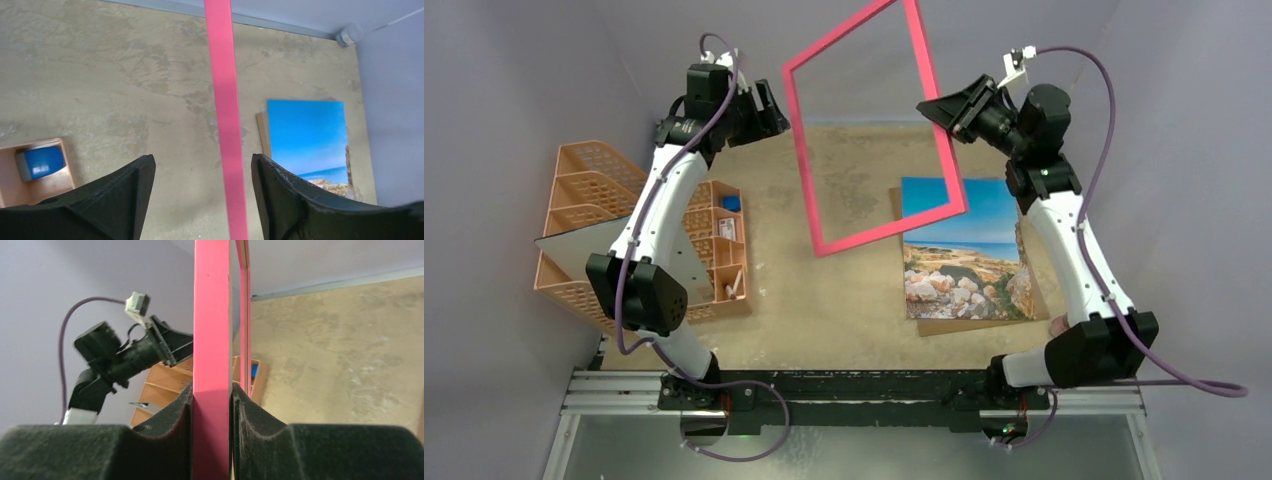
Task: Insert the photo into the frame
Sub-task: Turn over the photo frame at the center of the board.
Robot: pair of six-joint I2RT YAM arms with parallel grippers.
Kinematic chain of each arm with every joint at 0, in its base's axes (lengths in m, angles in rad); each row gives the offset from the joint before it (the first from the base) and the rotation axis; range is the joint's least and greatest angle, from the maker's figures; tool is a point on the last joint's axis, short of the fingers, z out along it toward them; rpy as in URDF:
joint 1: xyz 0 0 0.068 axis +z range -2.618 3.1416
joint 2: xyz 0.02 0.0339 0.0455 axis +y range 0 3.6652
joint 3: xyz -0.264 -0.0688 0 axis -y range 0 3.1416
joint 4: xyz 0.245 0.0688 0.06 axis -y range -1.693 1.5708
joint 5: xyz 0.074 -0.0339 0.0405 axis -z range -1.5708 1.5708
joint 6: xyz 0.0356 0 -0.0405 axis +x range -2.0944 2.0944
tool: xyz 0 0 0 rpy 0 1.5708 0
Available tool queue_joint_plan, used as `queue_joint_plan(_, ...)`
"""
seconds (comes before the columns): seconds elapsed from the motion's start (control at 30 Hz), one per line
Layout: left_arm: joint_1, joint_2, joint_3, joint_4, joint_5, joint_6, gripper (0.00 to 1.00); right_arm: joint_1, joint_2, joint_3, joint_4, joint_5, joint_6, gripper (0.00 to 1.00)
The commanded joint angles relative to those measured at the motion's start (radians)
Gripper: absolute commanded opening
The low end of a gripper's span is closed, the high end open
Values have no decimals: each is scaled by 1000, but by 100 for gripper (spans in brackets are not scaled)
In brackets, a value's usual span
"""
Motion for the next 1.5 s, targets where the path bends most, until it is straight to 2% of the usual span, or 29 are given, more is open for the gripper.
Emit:
queue_joint_plan(0.0, 2, -36, -8, -35, -133, 23, 75, 2, 73, 244, -296, 87, -141, 0)
queue_joint_plan(0.17, 2, -77, -55, -40, -145, 35, 81, 4, 258, 574, -681, 189, -375, 0)
queue_joint_plan(0.3, 2, -96, -87, -31, -119, 27, 82, 4, 307, 702, -854, 337, -497, 0)
queue_joint_plan(0.5, 2, -109, -113, -25, -95, 23, 82, 4, 319, 801, -917, 565, -628, 0)
queue_joint_plan(0.83, 2, -113, -138, -13, -66, 17, 82, 30, 306, 781, -901, 736, -759, 0)
queue_joint_plan(0.97, 2, -113, -145, -11, -73, 8, 82, 148, 334, 742, -896, 917, -803, 0)
queue_joint_plan(1.07, 2, -115, -145, -16, -96, -2, 82, 227, 384, 768, -917, 982, -786, 0)
queue_joint_plan(1.33, 6, -127, -110, -67, -335, -51, 82, 513, 581, 924, -1028, 1159, -693, 0)
queue_joint_plan(1.47, 9, -126, -68, -61, -399, -73, 82, 596, 715, 994, -1107, 1201, -604, 0)
